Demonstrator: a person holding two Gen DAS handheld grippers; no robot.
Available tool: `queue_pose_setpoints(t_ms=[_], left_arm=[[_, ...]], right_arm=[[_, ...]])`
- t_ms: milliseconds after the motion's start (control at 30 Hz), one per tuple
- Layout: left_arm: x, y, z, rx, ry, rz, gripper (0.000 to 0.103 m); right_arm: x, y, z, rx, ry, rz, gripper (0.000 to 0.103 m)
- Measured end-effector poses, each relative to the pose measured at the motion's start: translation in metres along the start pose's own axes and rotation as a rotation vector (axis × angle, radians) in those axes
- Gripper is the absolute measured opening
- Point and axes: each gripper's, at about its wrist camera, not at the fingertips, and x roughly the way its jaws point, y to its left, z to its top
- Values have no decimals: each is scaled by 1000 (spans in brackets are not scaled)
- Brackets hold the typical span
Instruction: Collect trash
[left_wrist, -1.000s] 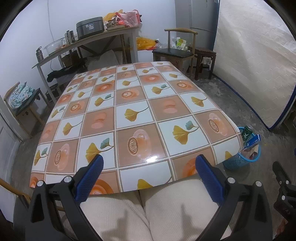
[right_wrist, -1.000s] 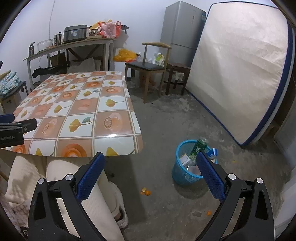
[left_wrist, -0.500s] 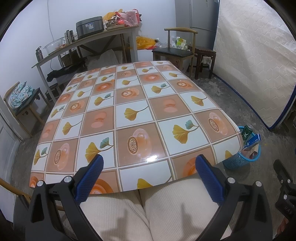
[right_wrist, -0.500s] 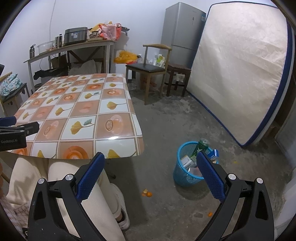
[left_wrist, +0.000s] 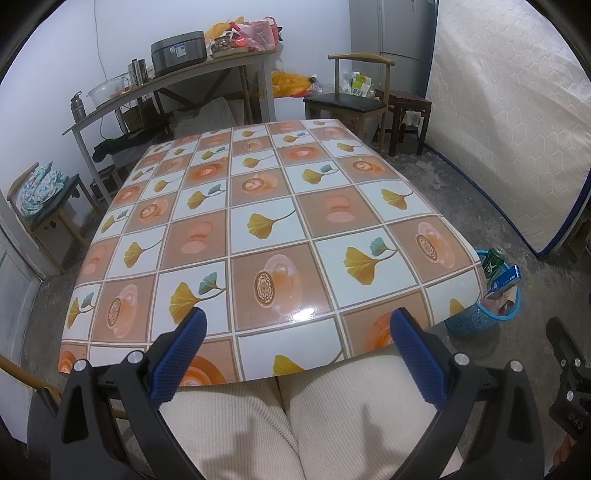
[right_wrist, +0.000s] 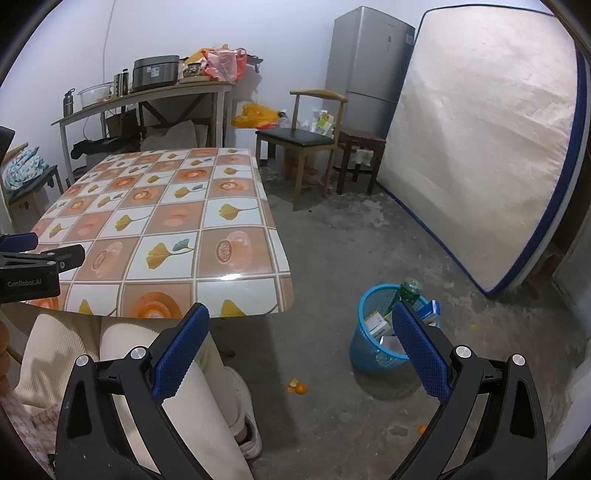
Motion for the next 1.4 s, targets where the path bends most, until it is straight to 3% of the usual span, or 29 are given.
queue_pose_setpoints(t_ms=[1400], left_arm=[[6, 4, -6, -5, 27, -1, 97]], right_arm=[[-1, 1, 0, 1, 0, -1, 95]])
